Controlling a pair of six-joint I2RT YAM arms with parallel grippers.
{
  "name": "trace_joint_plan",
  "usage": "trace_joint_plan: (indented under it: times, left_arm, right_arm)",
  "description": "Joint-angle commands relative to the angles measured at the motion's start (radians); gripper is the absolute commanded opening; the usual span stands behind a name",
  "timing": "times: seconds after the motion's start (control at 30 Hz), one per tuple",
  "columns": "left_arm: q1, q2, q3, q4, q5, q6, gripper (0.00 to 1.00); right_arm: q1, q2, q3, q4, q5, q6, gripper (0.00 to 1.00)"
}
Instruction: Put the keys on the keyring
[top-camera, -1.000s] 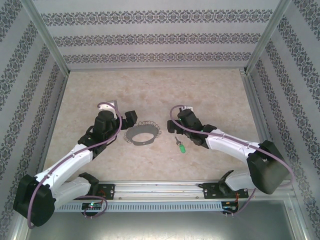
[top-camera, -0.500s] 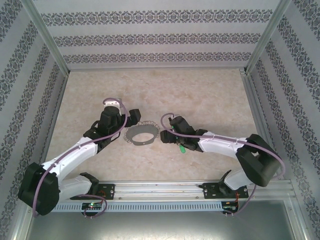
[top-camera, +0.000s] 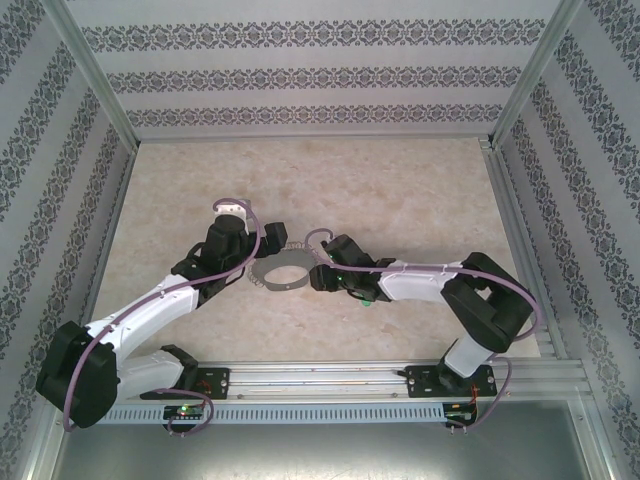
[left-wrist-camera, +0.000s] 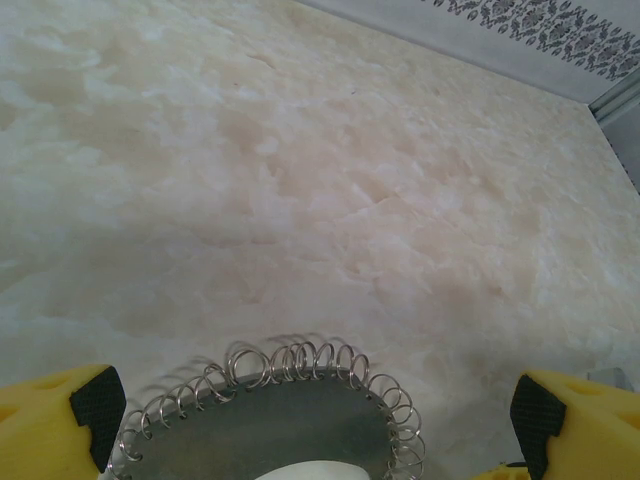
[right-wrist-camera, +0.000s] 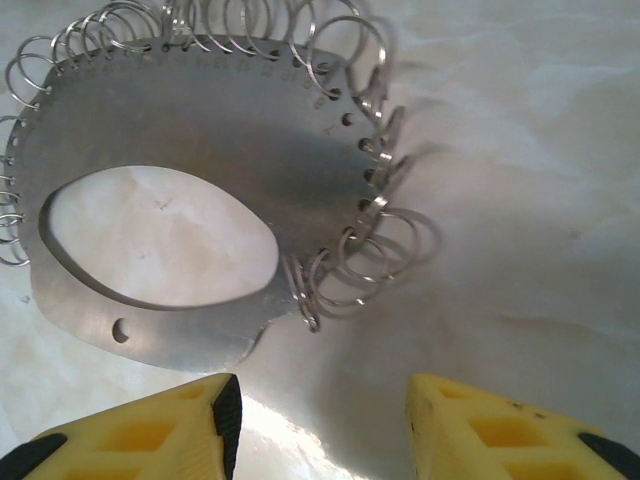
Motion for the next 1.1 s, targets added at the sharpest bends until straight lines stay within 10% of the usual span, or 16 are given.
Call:
trace_joint_plan:
  times: [0.0, 1.07]
  left_arm:
    - [-0.016, 0.001, 0.033, -0.013, -0.018, 0.021, 1.00]
    - [-0.025, 0.005, 0.043, 0.004, 0.001, 0.027, 1.00]
  right_arm:
    - [0.012, 0.021, 0.036, 0.020, -0.019, -0.005, 0.47]
    - [0.002, 0.134, 0.101, 0.039, -0.035, -0.009, 0.23]
